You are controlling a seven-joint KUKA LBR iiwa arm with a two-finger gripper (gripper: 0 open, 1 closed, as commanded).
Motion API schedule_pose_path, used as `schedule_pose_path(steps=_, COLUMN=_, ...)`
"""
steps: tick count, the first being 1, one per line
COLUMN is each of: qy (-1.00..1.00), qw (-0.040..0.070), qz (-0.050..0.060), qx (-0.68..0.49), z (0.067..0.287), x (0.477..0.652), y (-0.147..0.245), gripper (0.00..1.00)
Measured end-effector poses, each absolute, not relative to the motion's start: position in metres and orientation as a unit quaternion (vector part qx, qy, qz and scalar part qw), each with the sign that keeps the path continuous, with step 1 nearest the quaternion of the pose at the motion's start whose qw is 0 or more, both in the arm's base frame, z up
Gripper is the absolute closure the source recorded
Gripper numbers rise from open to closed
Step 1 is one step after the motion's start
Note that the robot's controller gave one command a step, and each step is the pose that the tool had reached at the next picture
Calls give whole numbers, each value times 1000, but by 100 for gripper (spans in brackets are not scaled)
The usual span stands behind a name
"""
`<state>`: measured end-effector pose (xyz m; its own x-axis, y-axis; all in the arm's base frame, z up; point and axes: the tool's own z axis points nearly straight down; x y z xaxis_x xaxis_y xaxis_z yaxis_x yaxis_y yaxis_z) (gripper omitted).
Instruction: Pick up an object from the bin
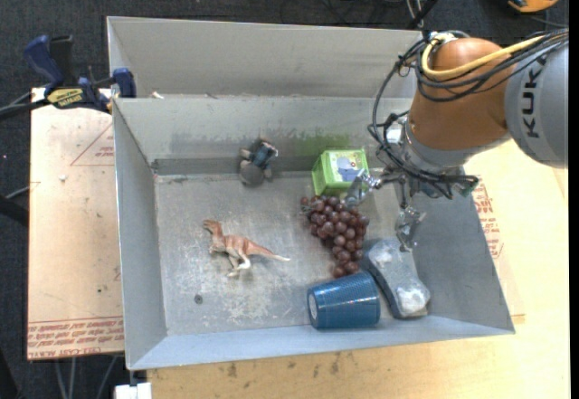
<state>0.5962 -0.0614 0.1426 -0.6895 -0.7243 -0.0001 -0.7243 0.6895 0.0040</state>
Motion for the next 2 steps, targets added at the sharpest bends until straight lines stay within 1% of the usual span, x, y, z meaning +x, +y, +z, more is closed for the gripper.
schedule_pose_path(steps=1, qy=-919, qw=-1, qz=-1, qx=394, z=145, x=597, y=-62, gripper=0)
schedule_pose_path(steps=2, qy=-934, qw=-5, qz=2, qx=357, z=124, x=596, y=-54, gripper=0)
